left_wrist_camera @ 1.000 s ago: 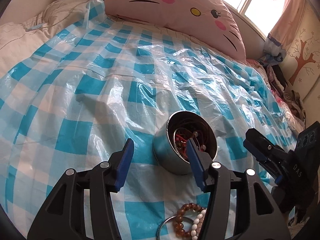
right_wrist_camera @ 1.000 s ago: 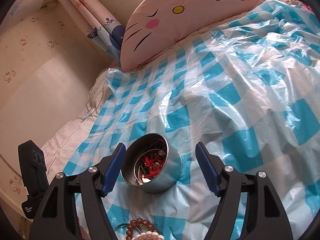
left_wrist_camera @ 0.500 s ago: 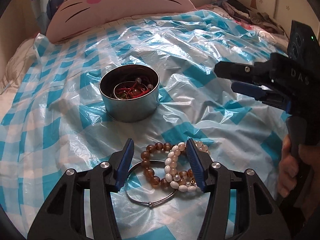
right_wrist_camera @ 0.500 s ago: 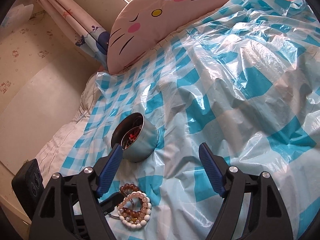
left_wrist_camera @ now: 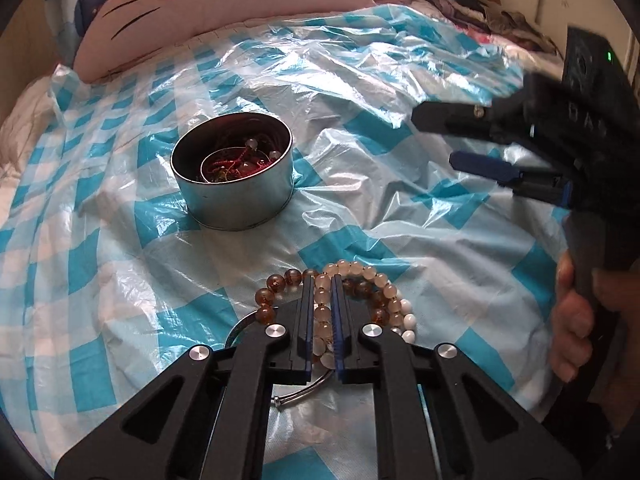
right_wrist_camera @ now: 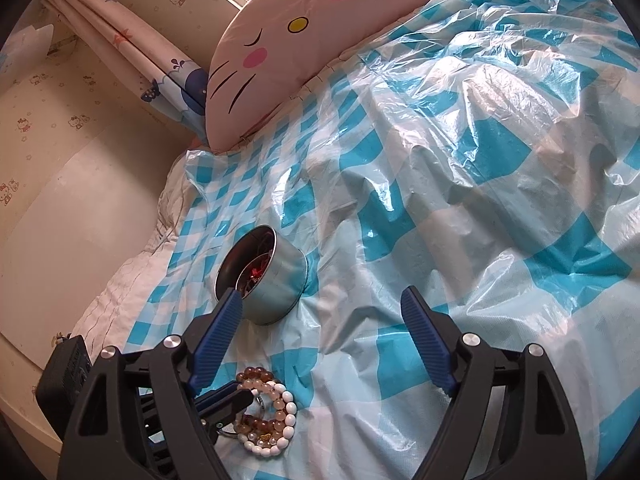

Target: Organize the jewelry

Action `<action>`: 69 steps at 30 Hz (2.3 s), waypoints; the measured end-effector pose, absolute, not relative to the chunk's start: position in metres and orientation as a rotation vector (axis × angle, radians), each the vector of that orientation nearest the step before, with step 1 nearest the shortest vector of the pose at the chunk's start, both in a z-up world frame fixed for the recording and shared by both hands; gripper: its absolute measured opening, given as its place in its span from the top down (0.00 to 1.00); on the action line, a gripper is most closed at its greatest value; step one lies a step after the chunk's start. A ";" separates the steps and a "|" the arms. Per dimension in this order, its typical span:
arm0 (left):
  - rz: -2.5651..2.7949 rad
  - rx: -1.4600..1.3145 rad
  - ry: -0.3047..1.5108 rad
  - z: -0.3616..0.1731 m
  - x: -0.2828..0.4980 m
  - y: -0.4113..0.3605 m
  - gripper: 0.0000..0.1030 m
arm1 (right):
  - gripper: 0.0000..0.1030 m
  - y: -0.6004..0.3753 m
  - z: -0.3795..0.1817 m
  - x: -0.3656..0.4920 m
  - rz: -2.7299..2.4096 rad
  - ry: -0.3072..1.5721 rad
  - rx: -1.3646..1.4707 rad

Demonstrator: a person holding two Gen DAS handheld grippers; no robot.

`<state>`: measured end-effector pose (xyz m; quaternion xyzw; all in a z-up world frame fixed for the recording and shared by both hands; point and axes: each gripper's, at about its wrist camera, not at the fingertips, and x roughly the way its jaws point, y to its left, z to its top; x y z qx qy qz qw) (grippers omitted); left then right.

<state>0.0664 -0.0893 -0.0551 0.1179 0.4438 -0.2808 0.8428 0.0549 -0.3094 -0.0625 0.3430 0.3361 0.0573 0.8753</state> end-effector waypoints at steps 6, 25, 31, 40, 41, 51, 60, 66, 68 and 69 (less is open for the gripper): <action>-0.565 -0.084 0.915 -0.034 0.088 -0.036 0.93 | 0.24 -0.304 -0.061 0.054 0.132 0.705 0.697; -0.413 -0.262 0.902 -0.034 0.113 0.019 0.93 | 0.54 -0.195 -0.086 0.081 0.365 1.017 0.193; -0.415 -0.264 0.904 -0.034 0.113 0.020 0.93 | 0.91 -0.209 -0.086 0.079 0.366 1.016 0.265; -0.420 -0.251 0.904 -0.034 0.112 0.016 0.93 | 0.92 -0.241 -0.054 0.053 0.413 0.810 0.453; -0.420 -0.249 0.904 -0.034 0.111 0.015 0.93 | 0.92 -0.246 -0.052 0.051 0.415 0.785 0.483; -0.407 -0.193 0.888 -0.031 0.110 0.006 0.93 | 0.92 -0.263 -0.051 0.052 0.410 0.755 0.565; -0.384 -0.110 0.853 -0.026 0.105 -0.003 0.93 | 0.92 -0.262 -0.053 0.051 0.391 0.766 0.557; -0.384 -0.108 0.827 -0.021 0.103 -0.004 0.93 | 0.92 -0.264 -0.050 0.049 0.391 0.742 0.564; -0.382 -0.117 0.821 -0.020 0.103 -0.002 0.93 | 0.92 -0.266 -0.047 0.047 0.402 0.716 0.576; -0.382 -0.122 0.820 -0.020 0.104 -0.001 0.93 | 0.92 -0.267 -0.046 0.046 0.403 0.704 0.579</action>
